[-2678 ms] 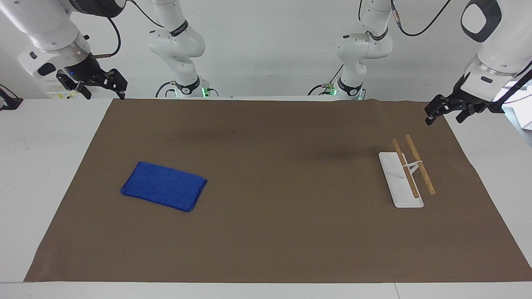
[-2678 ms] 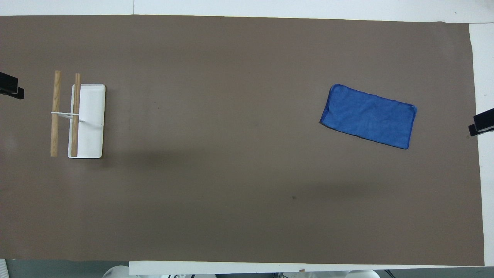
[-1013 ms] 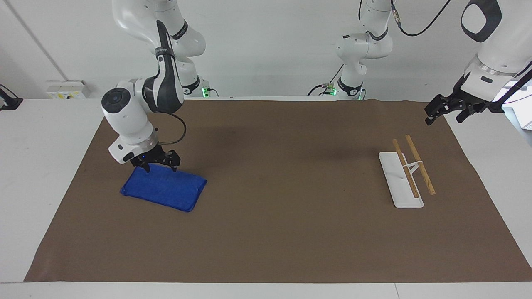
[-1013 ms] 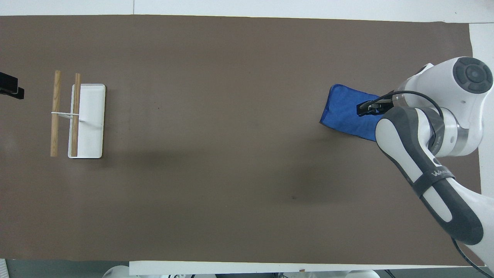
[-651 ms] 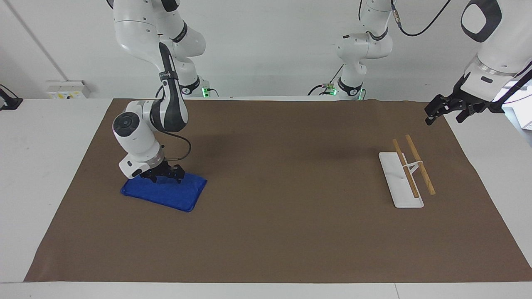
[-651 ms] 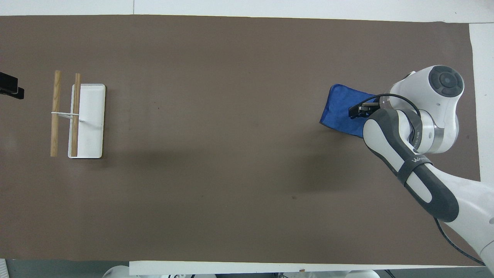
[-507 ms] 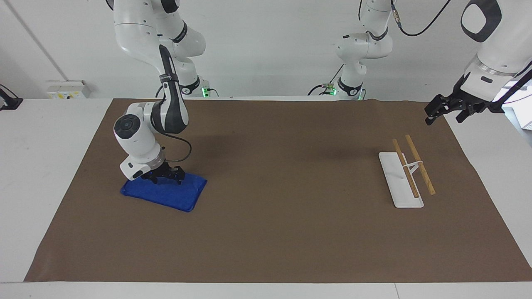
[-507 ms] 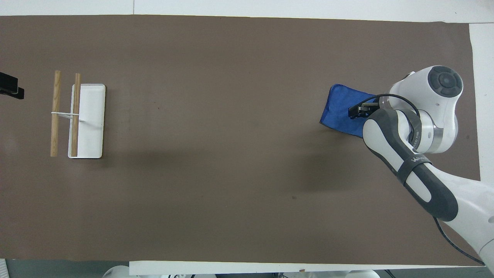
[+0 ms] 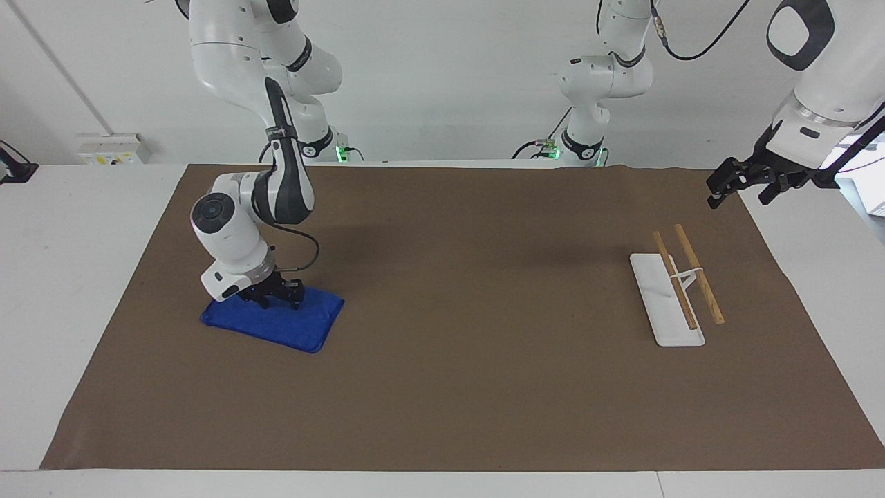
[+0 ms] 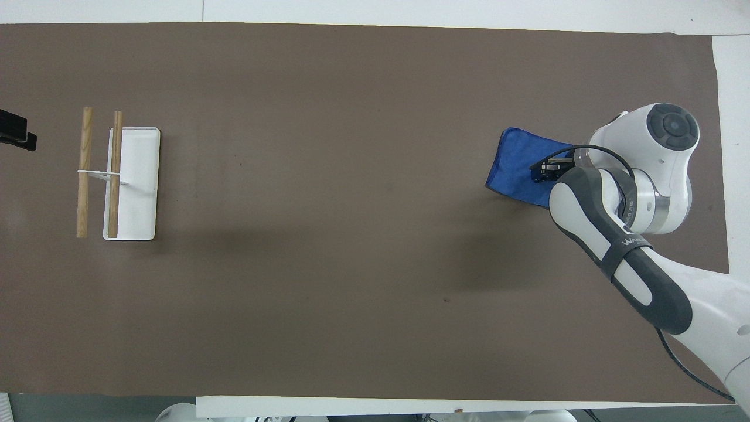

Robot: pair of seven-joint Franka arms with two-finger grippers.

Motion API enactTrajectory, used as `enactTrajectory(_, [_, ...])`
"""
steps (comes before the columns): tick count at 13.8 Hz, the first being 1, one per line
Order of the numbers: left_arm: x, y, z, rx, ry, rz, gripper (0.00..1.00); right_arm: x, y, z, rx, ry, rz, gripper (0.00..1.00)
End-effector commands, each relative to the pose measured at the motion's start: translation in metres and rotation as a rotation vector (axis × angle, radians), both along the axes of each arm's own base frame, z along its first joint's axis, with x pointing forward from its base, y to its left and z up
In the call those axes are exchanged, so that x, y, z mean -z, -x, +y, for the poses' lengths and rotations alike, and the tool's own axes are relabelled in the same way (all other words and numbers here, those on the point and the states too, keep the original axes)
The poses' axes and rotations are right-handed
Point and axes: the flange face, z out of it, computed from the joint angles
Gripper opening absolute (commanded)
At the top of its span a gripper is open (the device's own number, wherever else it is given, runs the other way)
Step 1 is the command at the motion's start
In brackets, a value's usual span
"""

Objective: Right arm passes towel to left arm to hang
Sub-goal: 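Lift the towel with the right gripper and carry it toward the rack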

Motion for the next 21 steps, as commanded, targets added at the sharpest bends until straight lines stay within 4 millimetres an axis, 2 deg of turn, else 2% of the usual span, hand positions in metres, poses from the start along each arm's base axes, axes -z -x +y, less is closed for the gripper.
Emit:
enactTrajectory(1, [0.000, 0.005, 0.002, 0.001, -0.011, 0.011, 1.00, 0.004, 0.005, -0.003, -0.026, -0.005, -0.007, 0.55])
enactTrajectory(3, [0.000, 0.005, 0.002, 0.001, -0.011, 0.011, 1.00, 0.005, 0.006, -0.003, -0.029, -0.005, -0.003, 0.44])
enactTrajectory(6, [0.000, 0.005, 0.002, 0.001, -0.011, 0.011, 1.00, 0.006, 0.007, -0.001, -0.032, -0.005, -0.001, 0.10])
enactTrajectory(7, [0.000, 0.005, 0.002, 0.001, -0.011, 0.011, 1.00, 0.004, 0.006, 0.001, -0.038, -0.005, 0.002, 0.04])
enactTrajectory(8, [0.000, 0.005, 0.002, 0.001, -0.011, 0.011, 1.00, 0.002, 0.003, 0.001, -0.039, -0.004, 0.003, 0.01])
enactTrajectory(11, [0.000, 0.005, 0.002, -0.001, -0.011, 0.011, 1.00, -0.038, -0.017, 0.009, -0.054, -0.015, 0.058, 0.00])
enactTrajectory(14, [0.000, 0.005, 0.002, -0.001, -0.011, 0.011, 1.00, -0.099, -0.032, 0.066, -0.093, -0.068, 0.090, 0.00])
enactTrajectory(17, [0.000, 0.005, 0.002, 0.001, -0.011, 0.011, 1.00, -0.143, -0.035, 0.122, 0.067, -0.249, 0.113, 0.00])
enactTrajectory(18, [0.000, 0.005, 0.002, 0.001, -0.011, 0.011, 1.00, -0.154, -0.035, 0.136, 0.139, -0.299, 0.128, 0.00])
enactTrajectory(20, [0.000, 0.005, 0.002, 0.001, -0.011, 0.011, 1.00, -0.162, -0.029, 0.174, 0.338, -0.429, 0.203, 0.00])
enactTrajectory(21, [0.000, 0.006, 0.002, 0.001, -0.011, 0.012, 1.00, -0.166, -0.023, 0.200, 0.435, -0.484, 0.253, 0.00])
